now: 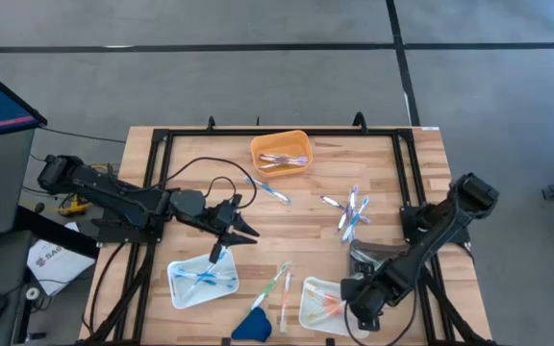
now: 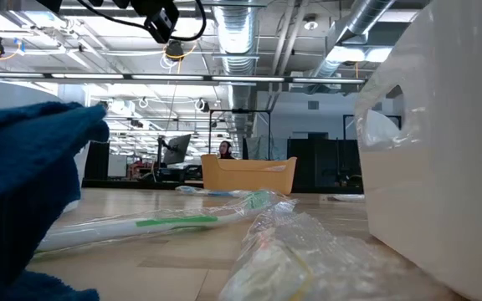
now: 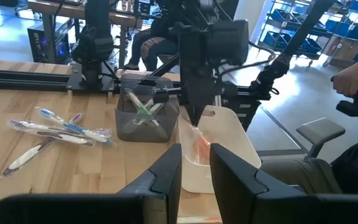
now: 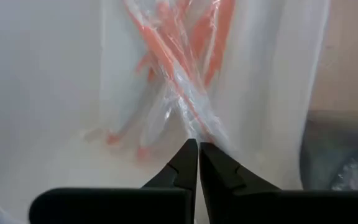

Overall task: Pick & Place Toothbrushes
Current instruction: Put the orange toothbrush into the right white bin, then put the blue toothbrush into left white bin

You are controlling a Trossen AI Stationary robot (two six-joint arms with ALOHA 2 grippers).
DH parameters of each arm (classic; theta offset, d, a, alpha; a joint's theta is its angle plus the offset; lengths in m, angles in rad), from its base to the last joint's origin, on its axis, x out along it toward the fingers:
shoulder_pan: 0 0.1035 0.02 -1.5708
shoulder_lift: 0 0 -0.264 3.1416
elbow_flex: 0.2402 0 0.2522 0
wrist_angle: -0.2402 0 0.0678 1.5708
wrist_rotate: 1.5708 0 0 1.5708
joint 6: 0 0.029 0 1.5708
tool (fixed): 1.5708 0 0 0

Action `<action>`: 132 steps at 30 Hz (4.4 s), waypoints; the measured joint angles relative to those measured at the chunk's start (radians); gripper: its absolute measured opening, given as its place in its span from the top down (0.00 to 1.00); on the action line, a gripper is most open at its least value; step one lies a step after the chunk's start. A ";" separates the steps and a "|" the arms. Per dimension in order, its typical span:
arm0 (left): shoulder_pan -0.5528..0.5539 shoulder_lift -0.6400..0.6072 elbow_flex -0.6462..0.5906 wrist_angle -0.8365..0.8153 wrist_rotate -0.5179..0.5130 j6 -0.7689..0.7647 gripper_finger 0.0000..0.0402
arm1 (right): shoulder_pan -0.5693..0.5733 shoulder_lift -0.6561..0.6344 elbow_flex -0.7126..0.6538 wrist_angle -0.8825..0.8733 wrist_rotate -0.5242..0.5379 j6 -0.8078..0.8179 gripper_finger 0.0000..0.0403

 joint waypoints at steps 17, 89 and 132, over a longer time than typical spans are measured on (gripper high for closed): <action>-0.026 0.000 0.000 0.001 -0.003 -0.007 0.81 | -0.022 -0.092 0.068 0.066 0.023 -0.150 0.97; 0.541 0.328 -0.030 -0.136 -0.396 -0.397 0.88 | -0.837 -0.791 -0.393 0.857 0.116 -1.157 0.97; 0.387 0.483 0.089 -0.332 -0.215 -0.405 1.00 | -0.839 -0.791 -0.393 0.805 0.116 -1.156 0.97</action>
